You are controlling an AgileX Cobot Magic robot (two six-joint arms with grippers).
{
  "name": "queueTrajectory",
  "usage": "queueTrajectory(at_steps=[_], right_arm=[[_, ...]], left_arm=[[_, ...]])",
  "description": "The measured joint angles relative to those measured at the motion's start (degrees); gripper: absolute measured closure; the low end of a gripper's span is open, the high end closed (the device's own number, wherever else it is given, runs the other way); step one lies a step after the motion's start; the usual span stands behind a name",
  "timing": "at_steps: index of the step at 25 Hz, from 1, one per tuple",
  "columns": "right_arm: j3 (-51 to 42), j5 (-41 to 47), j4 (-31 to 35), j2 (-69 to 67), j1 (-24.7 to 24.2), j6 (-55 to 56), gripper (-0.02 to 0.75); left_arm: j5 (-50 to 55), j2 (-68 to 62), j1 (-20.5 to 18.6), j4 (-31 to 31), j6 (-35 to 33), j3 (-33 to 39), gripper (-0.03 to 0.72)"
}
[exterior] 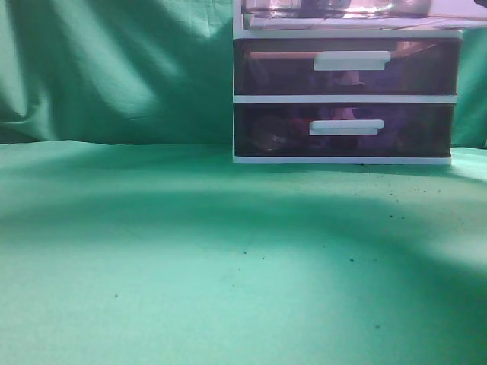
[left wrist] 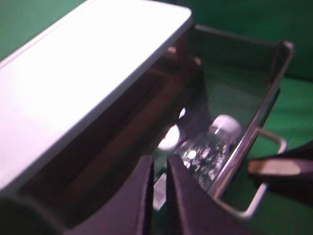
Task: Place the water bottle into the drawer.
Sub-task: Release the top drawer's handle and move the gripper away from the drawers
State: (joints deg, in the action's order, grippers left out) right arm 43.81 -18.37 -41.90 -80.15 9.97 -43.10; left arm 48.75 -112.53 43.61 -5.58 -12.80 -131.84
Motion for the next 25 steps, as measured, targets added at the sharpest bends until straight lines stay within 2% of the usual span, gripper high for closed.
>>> queueTrajectory(at_steps=[1, 4, 8, 12, 15, 20, 25], right_arm=[[0.0, -0.1, 0.0, 0.0, 0.0, 0.0, 0.641], [0.0, -1.3, 0.8, -0.1, 0.0, -0.1, 0.641], [0.3, -4.9, 5.2, -2.1, 0.0, -3.9, 0.641], [4.3, -5.6, 7.7, -5.0, 0.3, -5.9, 0.641], [8.6, -4.0, 8.2, -7.5, 0.4, -6.0, 0.641], [17.0, 0.2, 8.1, -13.0, 0.4, -6.1, 0.641], [24.5, 0.2, 6.8, -19.1, -0.8, -6.1, 0.641]], left_arm=[[2.9, 0.9, 0.0, -2.6, 2.2, 0.0, 0.688], [7.6, 3.1, -0.3, -6.5, 5.9, 0.0, 0.688], [9.6, 6.1, -0.3, -6.4, 6.7, 0.0, 0.688], [12.7, 9.5, -0.3, -6.4, 6.7, 1.6, 0.688], [12.6, 14.2, -0.3, -5.1, 6.7, 9.7, 0.688], [5.0, 25.8, -0.3, 4.1, 5.9, 31.9, 0.688], [-1.0, 40.1, -0.3, 11.1, 4.3, 51.9, 0.688]])
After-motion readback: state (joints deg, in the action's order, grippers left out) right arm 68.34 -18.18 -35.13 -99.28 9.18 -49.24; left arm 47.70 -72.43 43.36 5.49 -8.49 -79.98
